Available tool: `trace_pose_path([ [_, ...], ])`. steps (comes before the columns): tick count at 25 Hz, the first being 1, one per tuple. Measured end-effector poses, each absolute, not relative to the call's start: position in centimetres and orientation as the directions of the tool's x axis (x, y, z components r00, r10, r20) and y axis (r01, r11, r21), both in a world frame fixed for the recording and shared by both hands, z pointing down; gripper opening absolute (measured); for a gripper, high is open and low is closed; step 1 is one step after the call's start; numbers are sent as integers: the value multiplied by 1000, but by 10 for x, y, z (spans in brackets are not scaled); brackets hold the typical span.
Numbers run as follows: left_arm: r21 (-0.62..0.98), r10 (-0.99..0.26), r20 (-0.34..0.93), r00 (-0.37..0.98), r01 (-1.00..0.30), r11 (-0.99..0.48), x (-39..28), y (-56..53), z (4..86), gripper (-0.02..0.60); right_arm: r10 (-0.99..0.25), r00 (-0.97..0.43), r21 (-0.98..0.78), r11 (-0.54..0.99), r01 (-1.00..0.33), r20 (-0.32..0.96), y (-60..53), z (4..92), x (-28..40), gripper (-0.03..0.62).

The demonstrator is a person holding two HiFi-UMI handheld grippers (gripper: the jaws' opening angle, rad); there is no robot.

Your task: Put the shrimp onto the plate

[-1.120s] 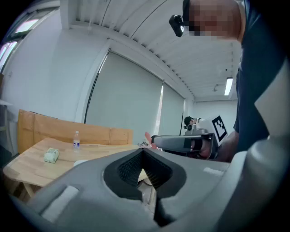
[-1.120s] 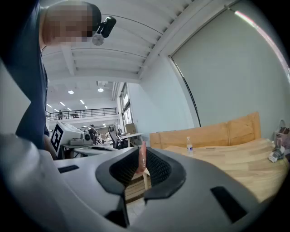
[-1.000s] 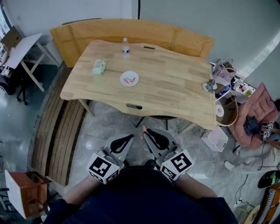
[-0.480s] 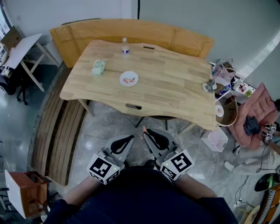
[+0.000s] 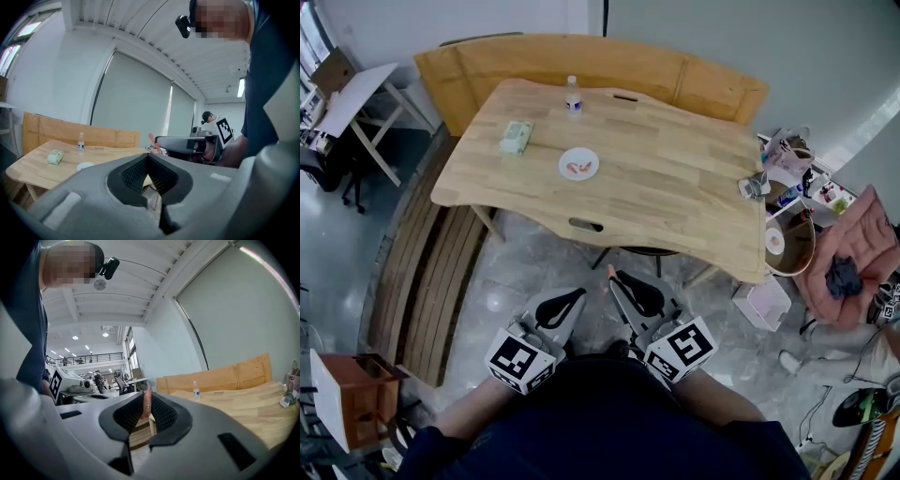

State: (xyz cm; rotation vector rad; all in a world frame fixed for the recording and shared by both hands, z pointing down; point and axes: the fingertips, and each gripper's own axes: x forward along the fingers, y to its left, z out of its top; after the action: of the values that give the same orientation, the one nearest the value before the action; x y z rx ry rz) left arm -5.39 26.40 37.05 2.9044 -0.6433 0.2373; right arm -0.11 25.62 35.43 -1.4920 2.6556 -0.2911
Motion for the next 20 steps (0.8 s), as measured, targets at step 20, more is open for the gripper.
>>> trace_pose_path([
  [20, 137, -445, 174, 878, -469, -872, -19, 217, 391, 5, -825, -563, -183, 546, -818, 54, 204, 376, 34, 60],
])
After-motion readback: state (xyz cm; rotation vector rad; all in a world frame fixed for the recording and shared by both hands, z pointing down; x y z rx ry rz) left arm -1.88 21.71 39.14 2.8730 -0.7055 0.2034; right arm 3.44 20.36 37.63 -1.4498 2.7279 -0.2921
